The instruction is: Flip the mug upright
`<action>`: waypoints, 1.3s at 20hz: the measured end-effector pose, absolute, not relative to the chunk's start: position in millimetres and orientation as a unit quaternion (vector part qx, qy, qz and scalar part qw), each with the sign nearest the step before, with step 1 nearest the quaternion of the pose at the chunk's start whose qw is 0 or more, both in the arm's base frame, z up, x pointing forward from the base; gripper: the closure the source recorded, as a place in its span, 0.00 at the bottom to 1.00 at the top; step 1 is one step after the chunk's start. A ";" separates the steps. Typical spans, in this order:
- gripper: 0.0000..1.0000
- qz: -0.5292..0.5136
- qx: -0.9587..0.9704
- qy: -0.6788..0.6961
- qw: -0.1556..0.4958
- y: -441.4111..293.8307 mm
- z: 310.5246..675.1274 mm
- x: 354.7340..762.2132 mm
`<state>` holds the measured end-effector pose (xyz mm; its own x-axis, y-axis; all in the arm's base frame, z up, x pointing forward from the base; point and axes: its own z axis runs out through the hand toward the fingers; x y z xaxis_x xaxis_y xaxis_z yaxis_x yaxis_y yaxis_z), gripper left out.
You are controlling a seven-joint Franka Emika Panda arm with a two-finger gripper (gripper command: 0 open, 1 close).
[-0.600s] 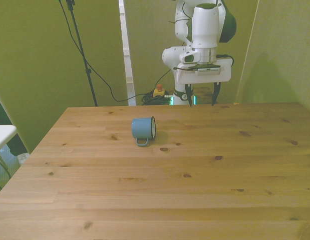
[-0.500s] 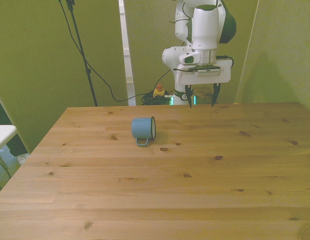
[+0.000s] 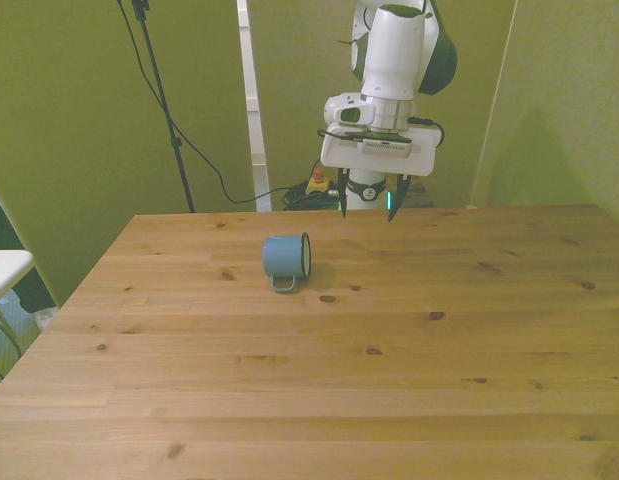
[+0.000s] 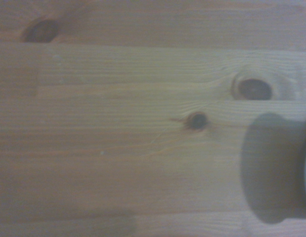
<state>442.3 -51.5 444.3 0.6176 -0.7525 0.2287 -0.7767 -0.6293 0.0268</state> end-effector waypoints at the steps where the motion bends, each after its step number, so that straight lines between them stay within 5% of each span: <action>1: 0.00 0.106 0.893 -0.432 0.075 -51.5 447.9 444.2; 26: 0.00 0.184 0.805 -0.485 0.287 -57.0 427.9 473.3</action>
<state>473.3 -57.0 427.9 0.4625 -0.6749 0.5750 -0.8865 -0.3651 0.2844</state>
